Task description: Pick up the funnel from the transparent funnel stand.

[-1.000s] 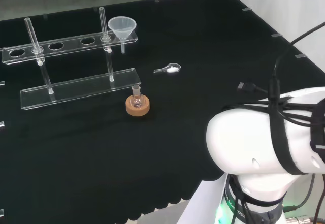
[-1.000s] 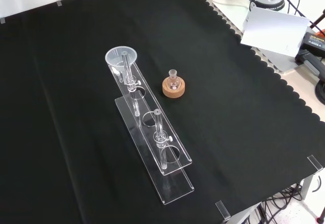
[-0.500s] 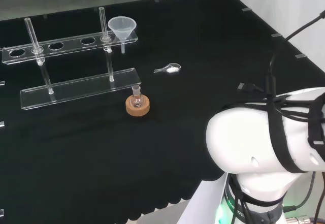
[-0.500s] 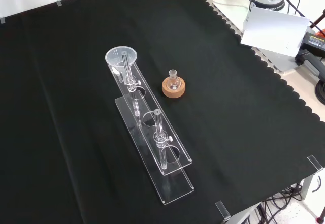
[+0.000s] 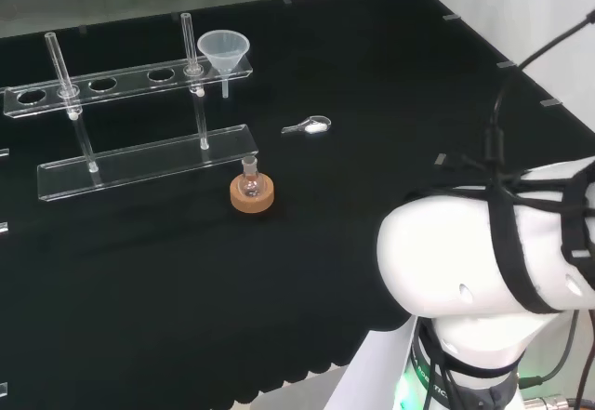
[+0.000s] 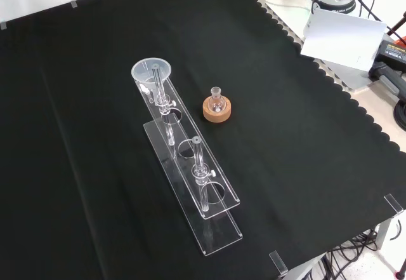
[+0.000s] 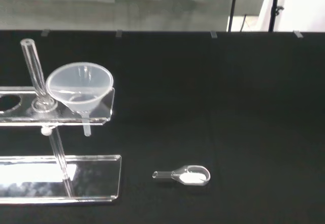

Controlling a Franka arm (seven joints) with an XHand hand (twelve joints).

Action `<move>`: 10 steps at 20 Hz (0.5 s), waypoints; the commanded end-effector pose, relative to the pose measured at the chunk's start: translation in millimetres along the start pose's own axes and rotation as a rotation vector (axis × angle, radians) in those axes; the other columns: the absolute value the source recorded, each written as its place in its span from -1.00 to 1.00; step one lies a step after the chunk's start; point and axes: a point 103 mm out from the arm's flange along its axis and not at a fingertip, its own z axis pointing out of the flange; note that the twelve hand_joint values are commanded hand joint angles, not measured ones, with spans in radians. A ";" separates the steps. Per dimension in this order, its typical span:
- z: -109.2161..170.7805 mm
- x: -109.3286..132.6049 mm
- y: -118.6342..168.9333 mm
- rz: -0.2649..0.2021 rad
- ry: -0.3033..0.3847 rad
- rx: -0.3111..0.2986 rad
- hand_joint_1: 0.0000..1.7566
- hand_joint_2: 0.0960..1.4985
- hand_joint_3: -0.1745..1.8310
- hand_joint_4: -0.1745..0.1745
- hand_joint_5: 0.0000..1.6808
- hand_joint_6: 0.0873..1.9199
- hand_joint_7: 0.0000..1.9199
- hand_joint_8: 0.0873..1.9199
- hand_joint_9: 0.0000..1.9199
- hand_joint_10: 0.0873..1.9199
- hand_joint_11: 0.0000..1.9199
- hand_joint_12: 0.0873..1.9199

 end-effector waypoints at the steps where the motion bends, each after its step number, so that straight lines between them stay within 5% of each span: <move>1: 14.3 -7.0 38.1 0.017 -0.045 0.043 -1.00 0.54 -0.40 0.15 -0.72 -1.00 -1.00 -0.67 -0.86 -0.38 -0.95 0.40; 10: 32.8 43.7 98.4 0.012 -0.192 0.091 -1.00 0.54 -0.41 0.12 -0.73 -1.00 -0.99 -0.65 -0.84 -0.38 -0.95 0.41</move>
